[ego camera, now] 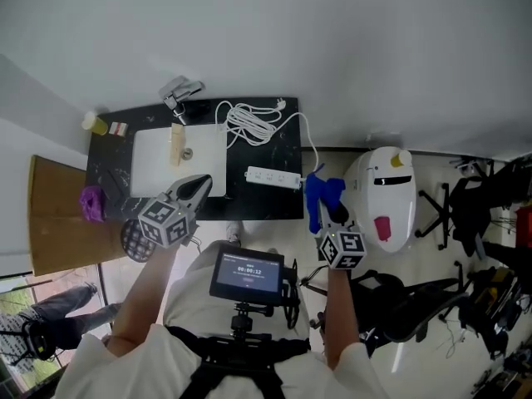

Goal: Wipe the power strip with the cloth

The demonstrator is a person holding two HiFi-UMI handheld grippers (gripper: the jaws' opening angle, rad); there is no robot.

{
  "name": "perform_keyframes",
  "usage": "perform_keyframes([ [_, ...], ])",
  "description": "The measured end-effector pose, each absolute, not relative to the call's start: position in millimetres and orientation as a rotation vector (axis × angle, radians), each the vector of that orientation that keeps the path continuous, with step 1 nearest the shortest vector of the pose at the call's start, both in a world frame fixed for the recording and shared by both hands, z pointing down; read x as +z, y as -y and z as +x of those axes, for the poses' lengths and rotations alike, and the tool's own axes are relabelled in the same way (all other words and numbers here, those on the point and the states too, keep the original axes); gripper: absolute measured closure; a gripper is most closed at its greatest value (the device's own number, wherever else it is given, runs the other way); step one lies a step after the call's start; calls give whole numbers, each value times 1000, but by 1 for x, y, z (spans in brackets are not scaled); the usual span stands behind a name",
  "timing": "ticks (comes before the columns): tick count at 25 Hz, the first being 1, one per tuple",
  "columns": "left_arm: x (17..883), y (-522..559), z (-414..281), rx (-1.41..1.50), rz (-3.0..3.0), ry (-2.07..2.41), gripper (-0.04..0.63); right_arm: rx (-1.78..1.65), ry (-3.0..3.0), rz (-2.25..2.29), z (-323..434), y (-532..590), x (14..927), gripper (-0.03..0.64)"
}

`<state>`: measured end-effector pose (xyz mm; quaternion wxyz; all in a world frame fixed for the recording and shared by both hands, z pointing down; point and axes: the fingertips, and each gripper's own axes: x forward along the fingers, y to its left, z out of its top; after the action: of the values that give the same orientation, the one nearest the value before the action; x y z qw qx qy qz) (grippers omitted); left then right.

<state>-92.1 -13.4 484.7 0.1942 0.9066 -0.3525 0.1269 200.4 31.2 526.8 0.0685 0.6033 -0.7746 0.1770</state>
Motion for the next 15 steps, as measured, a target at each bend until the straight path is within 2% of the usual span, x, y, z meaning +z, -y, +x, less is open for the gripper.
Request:
perform_keyframes([
  [15,468,-134,-47,235,2472,1205,591,536,2462,1722,254,-141,509,516],
])
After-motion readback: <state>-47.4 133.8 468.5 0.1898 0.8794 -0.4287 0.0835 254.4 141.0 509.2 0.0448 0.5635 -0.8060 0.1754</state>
